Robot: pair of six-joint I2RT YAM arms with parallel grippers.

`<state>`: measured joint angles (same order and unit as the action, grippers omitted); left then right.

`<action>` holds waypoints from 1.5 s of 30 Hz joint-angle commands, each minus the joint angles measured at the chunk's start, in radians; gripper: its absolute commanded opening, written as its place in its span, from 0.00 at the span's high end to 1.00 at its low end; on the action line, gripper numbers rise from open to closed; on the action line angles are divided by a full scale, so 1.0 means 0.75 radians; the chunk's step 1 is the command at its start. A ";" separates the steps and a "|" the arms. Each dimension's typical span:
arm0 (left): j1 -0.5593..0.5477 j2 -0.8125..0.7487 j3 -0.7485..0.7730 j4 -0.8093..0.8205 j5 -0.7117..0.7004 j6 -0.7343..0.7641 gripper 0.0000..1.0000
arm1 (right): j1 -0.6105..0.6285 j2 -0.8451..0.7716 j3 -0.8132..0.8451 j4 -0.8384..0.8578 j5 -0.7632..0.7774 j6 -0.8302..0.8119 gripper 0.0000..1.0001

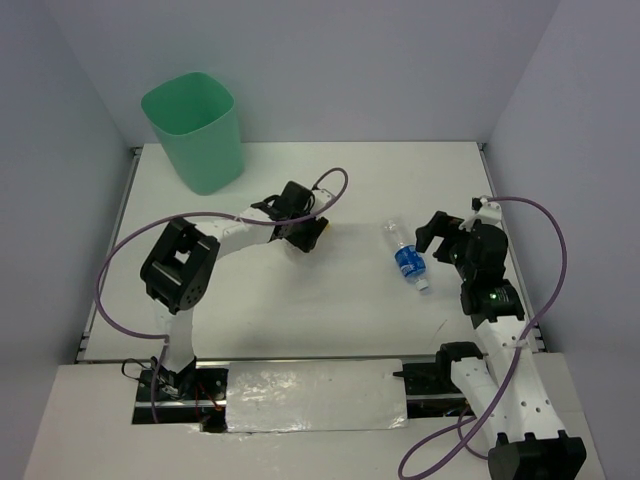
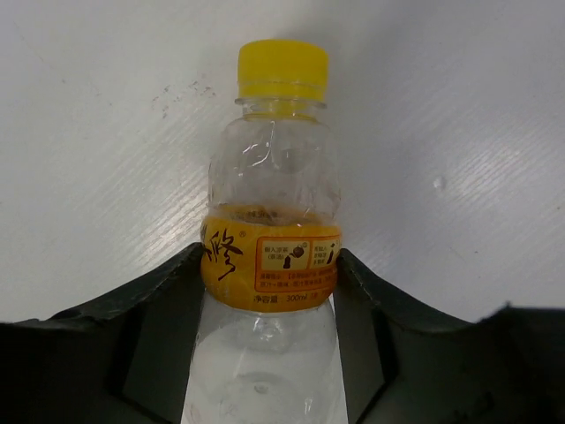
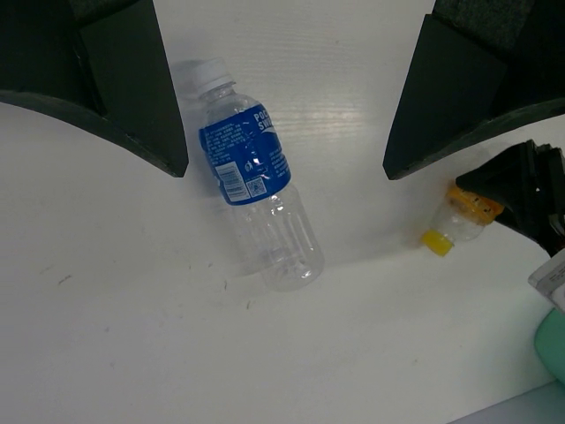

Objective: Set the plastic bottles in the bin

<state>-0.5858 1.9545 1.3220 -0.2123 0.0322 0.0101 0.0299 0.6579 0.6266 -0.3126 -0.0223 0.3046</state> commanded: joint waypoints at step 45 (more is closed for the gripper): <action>0.726 0.133 1.230 0.028 -0.914 -0.410 0.01 | 0.015 0.465 0.134 -0.076 -0.011 -0.114 0.00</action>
<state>-0.0456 2.0941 2.1914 -0.2096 -0.6628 -0.3134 0.0349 1.0111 0.6697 -0.3382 -0.0380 0.2363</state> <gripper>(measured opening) 0.993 0.998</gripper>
